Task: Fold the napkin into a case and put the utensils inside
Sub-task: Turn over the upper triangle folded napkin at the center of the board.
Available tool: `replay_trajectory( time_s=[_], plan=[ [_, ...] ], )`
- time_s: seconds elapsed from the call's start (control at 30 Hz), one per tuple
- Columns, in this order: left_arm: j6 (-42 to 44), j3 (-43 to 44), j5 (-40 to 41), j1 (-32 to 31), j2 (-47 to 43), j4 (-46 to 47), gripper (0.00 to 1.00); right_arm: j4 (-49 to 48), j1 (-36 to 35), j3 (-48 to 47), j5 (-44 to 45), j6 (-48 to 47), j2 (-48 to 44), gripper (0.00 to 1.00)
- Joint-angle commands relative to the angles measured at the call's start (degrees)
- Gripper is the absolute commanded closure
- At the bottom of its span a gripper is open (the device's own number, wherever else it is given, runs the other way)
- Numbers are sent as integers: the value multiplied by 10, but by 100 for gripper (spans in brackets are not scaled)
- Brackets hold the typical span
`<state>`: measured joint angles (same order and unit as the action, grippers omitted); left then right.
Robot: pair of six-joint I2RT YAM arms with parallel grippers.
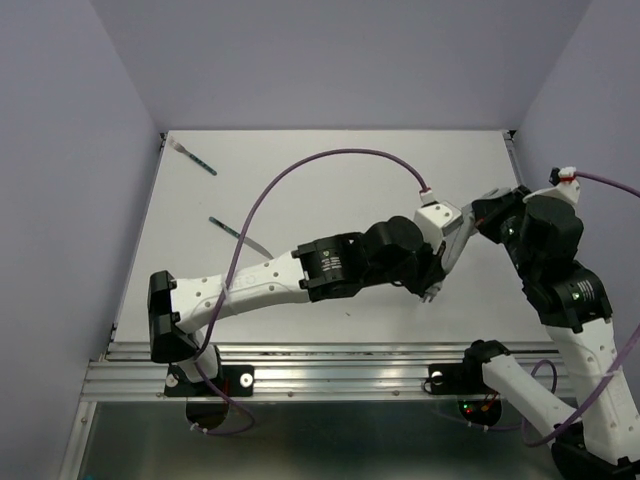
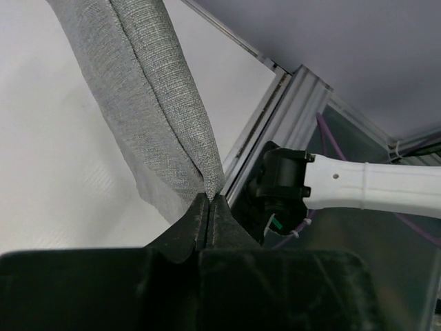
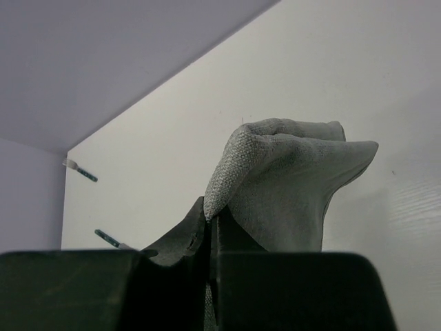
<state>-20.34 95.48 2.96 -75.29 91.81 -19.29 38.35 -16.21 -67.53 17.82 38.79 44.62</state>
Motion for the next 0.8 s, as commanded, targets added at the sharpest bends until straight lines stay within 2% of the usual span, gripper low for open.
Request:
replay_trajectory(
  time_s=[0.0,0.2,0.37,0.5,0.6,0.77],
  plan=[
    [-20,29,-2,-26,16,21,100,50,1,0,47,-5,-40,99],
    [-29,-1,-50,-31,32,65,100,86,1,10,67,-18,-48,99],
    [-28,-38,-105,-11,45,108,100,47,1,8,56,-42,35,99],
    [-35,-115,-171,43,27,182,100,-21,1,-4,19,-68,141,99],
    [-43,-195,-221,115,5,242,100,-80,1,-24,-30,-73,247,99],
    [-40,-266,-264,215,-3,269,100,-173,1,-73,-114,-66,395,99]
  ],
)
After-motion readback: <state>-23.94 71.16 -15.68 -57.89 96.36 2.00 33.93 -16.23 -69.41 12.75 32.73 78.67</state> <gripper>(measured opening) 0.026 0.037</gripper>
